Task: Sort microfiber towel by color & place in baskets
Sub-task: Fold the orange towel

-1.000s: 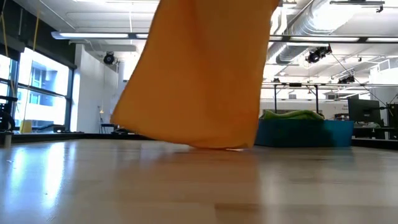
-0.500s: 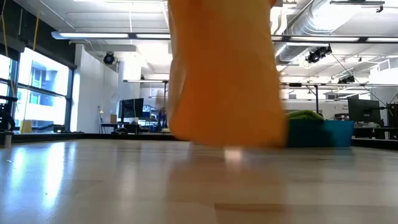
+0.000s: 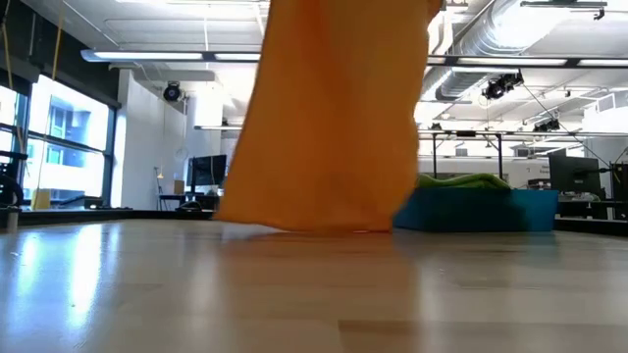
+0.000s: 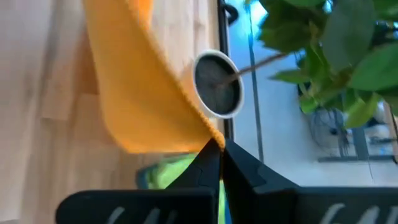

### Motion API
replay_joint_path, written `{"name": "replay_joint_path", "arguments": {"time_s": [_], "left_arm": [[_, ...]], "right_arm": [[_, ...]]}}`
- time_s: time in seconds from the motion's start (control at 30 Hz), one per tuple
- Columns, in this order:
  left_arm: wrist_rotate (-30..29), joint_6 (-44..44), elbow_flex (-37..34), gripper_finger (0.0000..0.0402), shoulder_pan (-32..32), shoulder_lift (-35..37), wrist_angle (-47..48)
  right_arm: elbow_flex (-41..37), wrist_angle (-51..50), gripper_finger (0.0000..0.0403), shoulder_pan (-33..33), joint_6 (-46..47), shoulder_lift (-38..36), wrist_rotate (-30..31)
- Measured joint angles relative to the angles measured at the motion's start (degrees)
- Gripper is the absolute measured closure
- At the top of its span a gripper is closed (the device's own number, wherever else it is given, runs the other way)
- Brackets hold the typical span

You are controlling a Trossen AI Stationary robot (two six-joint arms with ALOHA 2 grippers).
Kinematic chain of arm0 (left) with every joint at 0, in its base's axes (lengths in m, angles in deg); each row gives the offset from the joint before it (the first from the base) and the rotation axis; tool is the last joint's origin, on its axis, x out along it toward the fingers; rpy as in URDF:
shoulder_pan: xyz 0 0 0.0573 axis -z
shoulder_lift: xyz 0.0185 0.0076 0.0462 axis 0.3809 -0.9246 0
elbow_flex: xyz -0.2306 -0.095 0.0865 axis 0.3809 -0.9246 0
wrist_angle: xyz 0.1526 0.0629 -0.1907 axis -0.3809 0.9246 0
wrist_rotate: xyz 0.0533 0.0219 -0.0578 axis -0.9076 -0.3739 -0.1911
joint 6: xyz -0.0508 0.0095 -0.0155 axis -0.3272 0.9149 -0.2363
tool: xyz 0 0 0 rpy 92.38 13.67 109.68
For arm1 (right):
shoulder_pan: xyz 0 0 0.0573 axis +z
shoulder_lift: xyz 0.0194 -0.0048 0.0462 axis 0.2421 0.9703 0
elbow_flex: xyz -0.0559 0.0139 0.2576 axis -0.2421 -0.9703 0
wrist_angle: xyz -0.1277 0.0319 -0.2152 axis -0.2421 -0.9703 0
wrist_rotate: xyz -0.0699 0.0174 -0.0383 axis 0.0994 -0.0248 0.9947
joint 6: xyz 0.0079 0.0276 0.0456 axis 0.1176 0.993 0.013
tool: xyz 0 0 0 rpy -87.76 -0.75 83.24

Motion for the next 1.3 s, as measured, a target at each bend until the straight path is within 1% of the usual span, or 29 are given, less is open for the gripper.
{"name": "replay_joint_path", "arguments": {"time_s": [0.1, 0.17, 0.37, 0.47, 0.53, 0.6, 0.63, 0.67, 0.77, 0.8, 0.83, 0.87, 0.97, 1.1, 1.23, 1.3], "left_arm": [[-6.3, 2.1, 0.0, 0.0401, -1.6, -0.1, 0.4], [-8.9, 3.4, 0.0, 0.0401, -3.1, 0.0, 0.5], [-9.9, 7.6, 0.0, 0.0401, -7.9, 0.0, 3.1], [-14.1, 9.5, 0.0, 0.0401, -9.7, -0.1, 3.4], [-16.7, 8.3, 0.0, 0.0401, -10.1, 0.0, 3.4], [-16.2, 4.8, 0.0, 0.0401, -9.6, 0.0, 4.3], [-14.3, 1.9, 0.0, 0.0401, -9.0, 0.0, 5.2], [-11.1, -1.6, 0.0, 0.0401, -8.4, 0.0, 6.3], [3.2, -12.5, -1.7, 0.0401, -6.3, 0.0, 8.6], [6.8, -15.3, -3.1, 0.0401, -5.2, -0.4, 8.6], [9.2, -17.5, -4.9, 0.0401, -4.0, -0.9, 8.5], [10.9, -18.7, -7.1, 0.0401, -2.6, -1.6, 8.3], [14.0, -20.0, -13.6, 0.0401, 1.5, -4.2, 5.7], [19.2, -19.4, -20.2, 0.0401, 5.0, -8.6, 1.0], [27.7, -20.9, -22.4, 0.0401, 6.8, -13.3, -2.5], [33.7, -21.3, -22.4, 0.0401, 7.2, -15.1, -4.1]], "right_arm": [[0.0, -0.4, 0.0403, -2.8, -0.4, 0.0, 0.0], [0.0, -0.4, 0.0403, -4.7, -1.6, 0.0, 0.4], [0.0, 2.2, 0.0403, -9.7, -8.7, 0.0, 7.3], [0.0, 4.3, 0.0403, -11.4, -10.6, 0.0, 8.7], [0.0, 5.3, 0.0403, -11.9, -10.3, 0.0, 9.5], [0.0, 5.1, 0.0403, -11.9, -8.8, 0.0, 8.9], [0.0, 4.5, 0.0403, -11.6, -7.5, 0.0, 7.2], [0.0, 3.3, 0.0403, -11.1, -5.5, 0.0, 4.3], [-0.9, 0.2, 0.0403, -9.7, 3.0, 0.0, -9.9], [-2.2, -0.1, 0.0403, -9.2, 5.8, 0.0, -14.6], [-3.9, 0.1, 0.0403, -8.7, 8.0, 0.0, -18.6], [-5.8, 0.3, 0.0403, -8.1, 9.6, 0.1, -21.9], [-12.6, 1.5, 0.0403, -6.4, 11.9, 0.1, -28.7], [-22.4, 8.8, 0.0403, -4.5, 11.9, 0.1, -37.6], [-29.2, 18.3, 0.0403, -2.4, 12.8, 0.1, -47.6], [-31.0, 22.1, 0.0403, -1.3, 14.2, 0.1, -51.5]]}}
